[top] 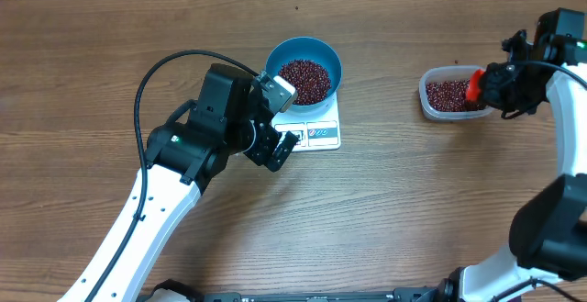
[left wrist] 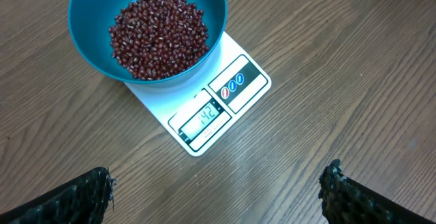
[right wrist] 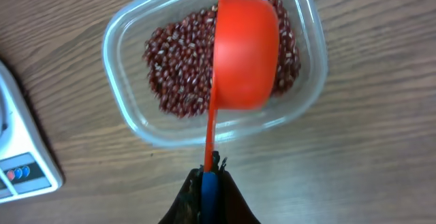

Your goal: Scoop item into bowl and weigh 150g on scale

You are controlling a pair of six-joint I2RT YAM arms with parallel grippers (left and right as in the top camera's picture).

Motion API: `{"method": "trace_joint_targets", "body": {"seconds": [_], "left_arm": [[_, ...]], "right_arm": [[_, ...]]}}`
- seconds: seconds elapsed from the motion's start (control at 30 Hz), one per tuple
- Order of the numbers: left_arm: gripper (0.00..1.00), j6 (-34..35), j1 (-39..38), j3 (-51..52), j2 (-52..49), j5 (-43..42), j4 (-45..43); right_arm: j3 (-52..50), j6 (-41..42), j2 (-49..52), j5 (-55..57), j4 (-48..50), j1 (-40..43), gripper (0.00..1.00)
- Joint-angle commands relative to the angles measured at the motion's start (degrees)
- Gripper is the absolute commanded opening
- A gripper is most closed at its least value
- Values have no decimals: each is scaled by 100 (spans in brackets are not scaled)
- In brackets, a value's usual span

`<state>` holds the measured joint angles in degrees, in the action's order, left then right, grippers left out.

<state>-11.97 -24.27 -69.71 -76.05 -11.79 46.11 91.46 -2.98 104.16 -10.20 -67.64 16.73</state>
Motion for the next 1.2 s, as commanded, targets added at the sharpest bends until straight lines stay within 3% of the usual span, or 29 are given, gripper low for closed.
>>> {"method": "trace_joint_targets", "body": {"seconds": [0.0,0.37,0.7,1.17], "left_arm": [[100,81,-11,-131,72,-2,0],[99,81,-11,-131,70,-2,0],[100,81,-11,-131,72,-2,0],[100,81,-11,-131,72,-2,0]], "right_arm": [[-50,17,256,4,140,-37,4],[-50,127,981,-127,369,-94,4],[44,66,1008,-798,321,-313,4],[286,-916,813,-2677,-411,809,4]]}}
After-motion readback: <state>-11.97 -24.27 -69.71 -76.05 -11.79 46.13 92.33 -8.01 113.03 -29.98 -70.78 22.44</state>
